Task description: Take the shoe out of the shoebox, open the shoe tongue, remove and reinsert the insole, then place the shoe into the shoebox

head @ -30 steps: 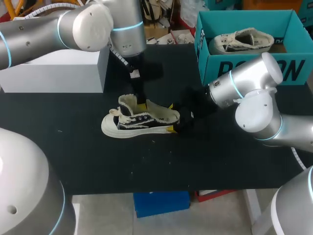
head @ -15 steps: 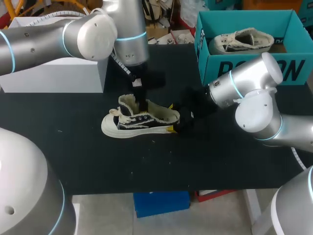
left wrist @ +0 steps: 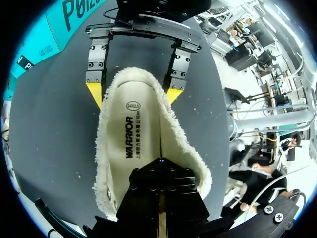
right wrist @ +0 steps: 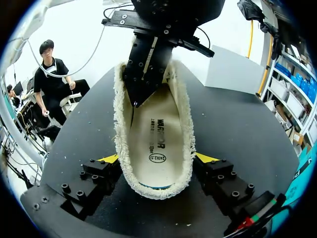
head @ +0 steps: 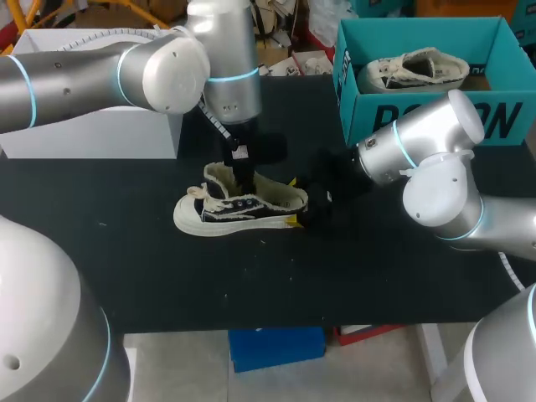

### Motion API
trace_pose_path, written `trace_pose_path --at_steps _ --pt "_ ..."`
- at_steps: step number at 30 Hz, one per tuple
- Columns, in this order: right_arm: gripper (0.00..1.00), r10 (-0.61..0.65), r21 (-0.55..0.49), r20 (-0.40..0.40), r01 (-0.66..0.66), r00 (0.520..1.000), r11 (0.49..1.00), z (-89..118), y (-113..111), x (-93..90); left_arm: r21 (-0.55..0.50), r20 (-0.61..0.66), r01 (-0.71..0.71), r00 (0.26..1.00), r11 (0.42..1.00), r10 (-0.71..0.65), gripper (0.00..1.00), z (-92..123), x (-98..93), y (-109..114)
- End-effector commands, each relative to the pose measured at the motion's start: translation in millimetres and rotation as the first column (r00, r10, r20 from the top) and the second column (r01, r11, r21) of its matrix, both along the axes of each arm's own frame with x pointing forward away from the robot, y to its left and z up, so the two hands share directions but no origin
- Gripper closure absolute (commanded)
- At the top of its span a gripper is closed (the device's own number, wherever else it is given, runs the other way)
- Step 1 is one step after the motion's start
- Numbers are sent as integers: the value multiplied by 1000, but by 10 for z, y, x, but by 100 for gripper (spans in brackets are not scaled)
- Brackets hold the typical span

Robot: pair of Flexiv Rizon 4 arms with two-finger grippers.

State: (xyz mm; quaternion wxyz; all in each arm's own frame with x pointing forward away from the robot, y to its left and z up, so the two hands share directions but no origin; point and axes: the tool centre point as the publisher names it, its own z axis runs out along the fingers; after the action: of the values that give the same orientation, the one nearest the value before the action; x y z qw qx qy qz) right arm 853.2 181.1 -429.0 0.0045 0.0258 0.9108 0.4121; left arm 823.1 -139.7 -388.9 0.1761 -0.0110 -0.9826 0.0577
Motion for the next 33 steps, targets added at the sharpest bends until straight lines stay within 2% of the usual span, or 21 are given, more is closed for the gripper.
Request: trace_pose_path --at_steps 1,25,26,28,30,33 --pt "100 -1 -3 -1 1 1000 1000 4 7 -2 8 -5 -7 1000 1000 7 100 -85 -1 -47" --pt "100 -1 -3 -1 1 1000 1000 4 7 -2 8 3 -67 998 998 66 100 -280 -86 -72" --pt "100 -1 -3 -1 1 1000 1000 4 7 -2 12 9 -65 998 998 65 93 -284 -89 -76" --pt "100 -1 -3 -1 1 1000 1000 4 7 -2 15 17 -64 998 998 64 69 -288 -90 -80" --pt "100 -1 -3 -1 1 1000 1000 4 7 -2 27 51 -67 997 997 66 74 -286 -86 -80" --pt "100 -1 -3 -1 1 1000 1000 4 7 -2 37 78 -71 995 997 68 62 -280 -70 -68"
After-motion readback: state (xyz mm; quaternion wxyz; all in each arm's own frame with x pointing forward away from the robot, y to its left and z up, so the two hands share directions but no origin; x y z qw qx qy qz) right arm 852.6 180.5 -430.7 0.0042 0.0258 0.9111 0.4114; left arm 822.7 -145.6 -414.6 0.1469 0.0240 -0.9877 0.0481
